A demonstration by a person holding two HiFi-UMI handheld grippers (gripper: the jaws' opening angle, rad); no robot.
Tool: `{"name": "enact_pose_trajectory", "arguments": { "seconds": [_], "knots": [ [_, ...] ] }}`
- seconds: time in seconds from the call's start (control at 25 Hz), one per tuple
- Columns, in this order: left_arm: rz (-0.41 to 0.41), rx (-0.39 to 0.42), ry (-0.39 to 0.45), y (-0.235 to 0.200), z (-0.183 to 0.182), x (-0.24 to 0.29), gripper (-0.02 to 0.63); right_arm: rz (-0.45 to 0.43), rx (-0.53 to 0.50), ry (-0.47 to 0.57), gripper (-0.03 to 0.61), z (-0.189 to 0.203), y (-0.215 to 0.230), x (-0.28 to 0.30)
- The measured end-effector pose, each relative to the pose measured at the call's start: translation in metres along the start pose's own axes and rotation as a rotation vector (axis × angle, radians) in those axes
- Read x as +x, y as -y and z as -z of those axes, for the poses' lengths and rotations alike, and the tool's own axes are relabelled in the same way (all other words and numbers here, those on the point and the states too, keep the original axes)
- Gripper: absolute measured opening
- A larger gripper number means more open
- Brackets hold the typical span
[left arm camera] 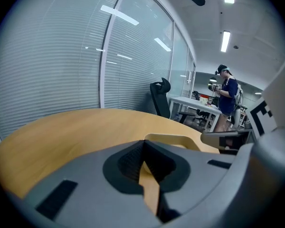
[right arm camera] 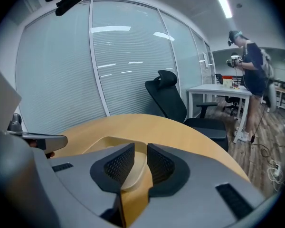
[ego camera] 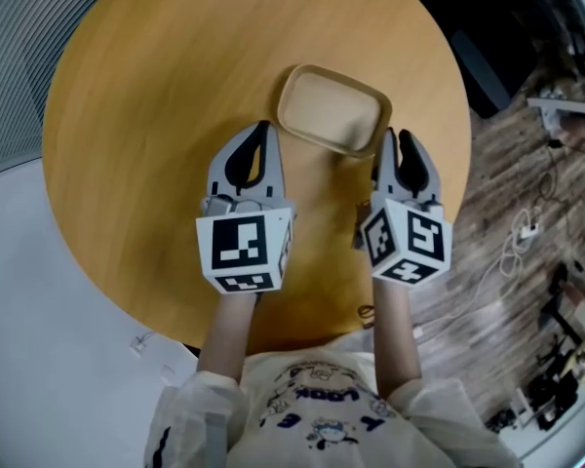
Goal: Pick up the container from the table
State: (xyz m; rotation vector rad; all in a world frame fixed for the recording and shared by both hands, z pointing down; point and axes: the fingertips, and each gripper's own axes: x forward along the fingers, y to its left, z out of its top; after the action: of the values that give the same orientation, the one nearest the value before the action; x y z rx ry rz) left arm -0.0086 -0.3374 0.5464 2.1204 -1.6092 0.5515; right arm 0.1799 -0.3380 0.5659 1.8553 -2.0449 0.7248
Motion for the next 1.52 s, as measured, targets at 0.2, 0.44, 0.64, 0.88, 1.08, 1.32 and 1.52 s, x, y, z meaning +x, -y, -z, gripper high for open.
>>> {"name": "enact_pose_trajectory", "arguments": {
  "seconds": [0.2,0.44,0.64,0.88,1.08,1.32,1.52],
  "knots": [
    [-0.006,-0.010,-0.015,-0.002,0.009,0.008,0.002,0.005,0.009,-0.033,0.063,0.012,0.003,0.010],
    [-0.005,-0.019,-0.038,-0.004,0.020,0.016,0.002,0.021,0.028,-0.059,0.063,0.023,0.006,0.021],
    [-0.006,-0.029,-0.053,-0.006,0.030,0.019,0.002,0.036,0.046,-0.087,0.063,0.035,0.007,0.029],
    [-0.007,-0.036,-0.059,-0.007,0.034,0.021,0.002,0.058,0.087,-0.096,0.063,0.039,0.008,0.036],
    [-0.011,-0.036,-0.061,-0.006,0.036,0.018,0.002,0.080,0.123,-0.095,0.028,0.041,0.010,0.036],
    [-0.017,-0.036,-0.050,-0.008,0.031,0.013,0.002,0.088,0.196,-0.075,0.017,0.039,0.011,0.033],
    [-0.021,-0.038,-0.024,-0.009,0.020,0.004,0.002,0.089,0.198,-0.041,0.017,0.023,0.014,0.021]
  ]
}}
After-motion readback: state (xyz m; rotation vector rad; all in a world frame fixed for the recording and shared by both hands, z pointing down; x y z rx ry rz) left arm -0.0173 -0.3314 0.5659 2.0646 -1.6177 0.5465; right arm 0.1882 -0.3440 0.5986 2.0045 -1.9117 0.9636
